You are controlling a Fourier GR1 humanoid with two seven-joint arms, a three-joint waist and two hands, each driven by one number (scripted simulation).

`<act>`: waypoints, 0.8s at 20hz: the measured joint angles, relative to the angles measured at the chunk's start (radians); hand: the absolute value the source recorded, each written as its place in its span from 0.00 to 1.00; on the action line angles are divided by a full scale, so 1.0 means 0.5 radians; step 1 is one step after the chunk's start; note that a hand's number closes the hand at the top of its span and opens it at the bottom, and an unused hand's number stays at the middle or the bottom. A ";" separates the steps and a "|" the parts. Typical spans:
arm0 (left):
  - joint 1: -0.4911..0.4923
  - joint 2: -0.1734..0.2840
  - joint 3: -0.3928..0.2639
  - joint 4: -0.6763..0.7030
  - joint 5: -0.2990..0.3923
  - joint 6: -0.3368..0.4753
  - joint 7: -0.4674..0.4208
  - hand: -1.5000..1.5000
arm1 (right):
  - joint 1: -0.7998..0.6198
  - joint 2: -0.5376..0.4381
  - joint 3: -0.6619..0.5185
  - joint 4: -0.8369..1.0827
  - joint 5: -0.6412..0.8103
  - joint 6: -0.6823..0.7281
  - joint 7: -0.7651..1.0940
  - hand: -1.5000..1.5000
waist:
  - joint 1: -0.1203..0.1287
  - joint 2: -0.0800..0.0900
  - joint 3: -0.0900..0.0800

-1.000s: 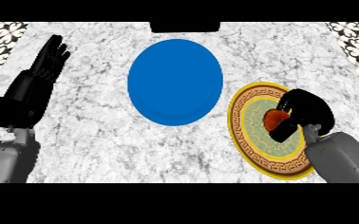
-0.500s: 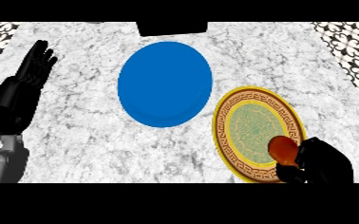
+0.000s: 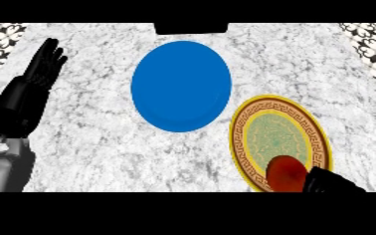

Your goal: Pick the tomato from the plate and place it in the plate

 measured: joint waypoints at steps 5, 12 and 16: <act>-0.045 -0.034 -0.024 0.024 -0.021 -0.002 -0.012 0.50 | -0.195 0.365 0.254 -0.134 0.367 0.067 -0.033 1.00 | 0.052 0.014 0.002; -0.122 -0.041 -0.022 0.041 -0.014 -0.043 0.028 0.50 | -0.779 0.642 0.278 0.166 0.350 0.171 0.032 1.00 | 0.105 0.030 0.004; -0.153 -0.070 -0.047 0.028 -0.036 -0.031 0.054 0.50 | -1.075 0.681 0.184 0.405 0.200 0.151 0.069 1.00 | 0.125 0.034 0.005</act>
